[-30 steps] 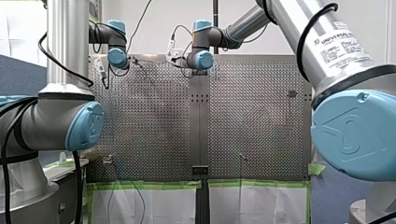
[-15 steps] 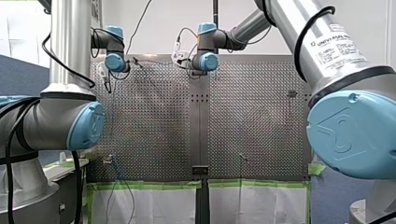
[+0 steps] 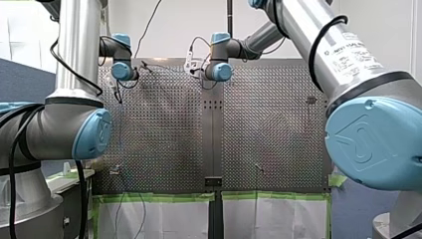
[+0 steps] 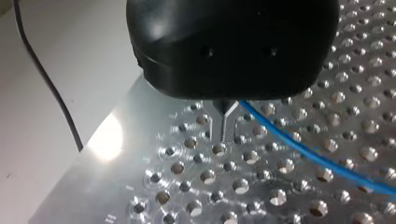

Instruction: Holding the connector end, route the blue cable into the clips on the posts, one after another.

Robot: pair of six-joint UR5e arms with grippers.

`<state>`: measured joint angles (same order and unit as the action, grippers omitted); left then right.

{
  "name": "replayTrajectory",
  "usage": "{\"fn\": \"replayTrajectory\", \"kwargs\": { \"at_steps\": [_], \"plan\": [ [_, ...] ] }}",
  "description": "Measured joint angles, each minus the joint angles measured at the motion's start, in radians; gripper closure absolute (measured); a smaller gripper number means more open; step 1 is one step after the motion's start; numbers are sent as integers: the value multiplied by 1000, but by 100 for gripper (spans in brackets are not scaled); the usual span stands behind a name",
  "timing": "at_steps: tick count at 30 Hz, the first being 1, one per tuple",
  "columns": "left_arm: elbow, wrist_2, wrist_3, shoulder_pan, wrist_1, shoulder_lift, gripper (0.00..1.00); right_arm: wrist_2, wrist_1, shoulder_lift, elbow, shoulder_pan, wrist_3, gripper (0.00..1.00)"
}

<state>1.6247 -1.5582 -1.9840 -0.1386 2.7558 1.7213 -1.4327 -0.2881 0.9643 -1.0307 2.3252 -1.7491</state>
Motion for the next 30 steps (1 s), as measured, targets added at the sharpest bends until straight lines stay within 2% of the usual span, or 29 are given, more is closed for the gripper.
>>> {"fn": "replayTrajectory", "kwargs": {
  "at_steps": [9,14,25,26,27,28,29,30],
  "plan": [
    [-4,11,-25,-17,-13,13,100,4,5,-36,57,-14,-7,100],
    [-5,27,-59,-25,-30,14,100,4,8,-53,86,-17,-11,100],
    [-5,60,-133,-33,-46,34,100,5,17,-57,105,-20,-12,100],
    [-5,61,-135,-33,-46,34,94,5,18,-57,106,-20,-12,100],
    [-5,60,-137,-34,-46,35,82,5,19,-57,106,-20,-12,100],
    [-5,60,-138,-34,-46,35,82,5,20,-57,106,-20,-12,100],
    [-5,60,-139,-34,-46,35,63,5,21,-57,106,-20,-12,100],
    [-5,61,-140,-34,-46,35,57,5,22,-57,106,-20,-12,100]
  ]
}}
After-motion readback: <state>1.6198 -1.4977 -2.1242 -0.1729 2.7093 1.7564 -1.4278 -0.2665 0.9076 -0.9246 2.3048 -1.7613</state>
